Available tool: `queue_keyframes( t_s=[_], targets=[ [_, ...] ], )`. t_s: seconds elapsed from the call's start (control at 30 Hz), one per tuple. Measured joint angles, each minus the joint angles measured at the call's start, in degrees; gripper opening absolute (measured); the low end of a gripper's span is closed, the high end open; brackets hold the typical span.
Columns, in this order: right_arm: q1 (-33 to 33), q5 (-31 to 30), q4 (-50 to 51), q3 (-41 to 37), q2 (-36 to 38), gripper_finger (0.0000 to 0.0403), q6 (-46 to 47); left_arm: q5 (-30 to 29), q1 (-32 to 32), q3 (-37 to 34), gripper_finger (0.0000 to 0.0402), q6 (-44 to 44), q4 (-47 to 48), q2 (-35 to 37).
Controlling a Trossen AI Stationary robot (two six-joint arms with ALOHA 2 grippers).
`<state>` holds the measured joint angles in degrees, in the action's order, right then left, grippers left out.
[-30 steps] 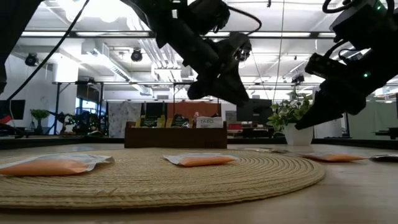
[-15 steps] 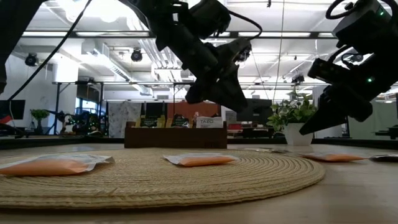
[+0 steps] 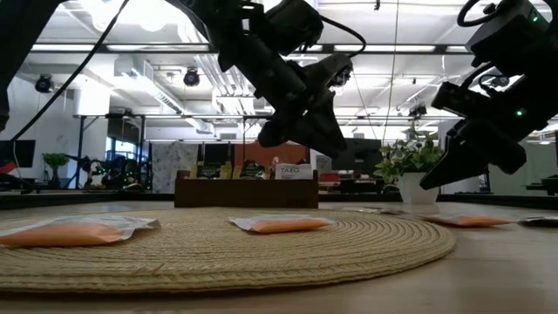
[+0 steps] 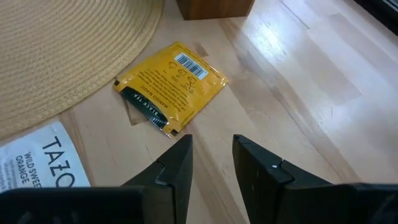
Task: Pick & Place Tea
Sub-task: Put the yellow tea bag into the middle section of the wooden organizer
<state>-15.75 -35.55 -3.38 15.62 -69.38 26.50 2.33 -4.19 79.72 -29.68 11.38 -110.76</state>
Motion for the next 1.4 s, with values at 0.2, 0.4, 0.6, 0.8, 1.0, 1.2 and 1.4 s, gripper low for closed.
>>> queue_keyframes(
  t_s=[0.2,0.4,0.6,0.8,1.0,1.2,1.4],
  targets=[
    [0.00,0.00,0.00,0.00,0.00,0.0111,-0.63,0.00,0.06,-0.02,0.0087,-3.68,-0.70,0.00],
    [0.00,0.00,0.00,0.00,0.00,0.0111,-0.63,0.01,0.31,-0.04,0.0087,-6.40,-2.74,0.00],
    [0.00,0.02,0.00,0.00,0.00,0.0111,-0.63,0.00,0.31,-0.04,0.0087,-6.41,-3.02,0.00],
    [0.00,0.05,0.00,0.00,0.00,0.0111,-0.62,-0.02,0.31,-0.04,0.0087,-6.75,-3.02,0.00],
    [0.00,0.17,0.00,0.00,-0.02,0.0111,-0.61,-0.02,0.31,-0.04,0.0087,-6.85,-3.57,0.00],
    [0.00,0.17,0.00,0.00,-0.07,0.0111,-0.62,-0.02,0.31,-0.04,0.0087,-7.39,-5.47,0.00],
    [0.00,0.17,0.03,0.00,-0.07,0.0111,-0.61,-0.15,0.33,-0.26,0.0087,-8.23,-14.78,0.07]
  ],
)
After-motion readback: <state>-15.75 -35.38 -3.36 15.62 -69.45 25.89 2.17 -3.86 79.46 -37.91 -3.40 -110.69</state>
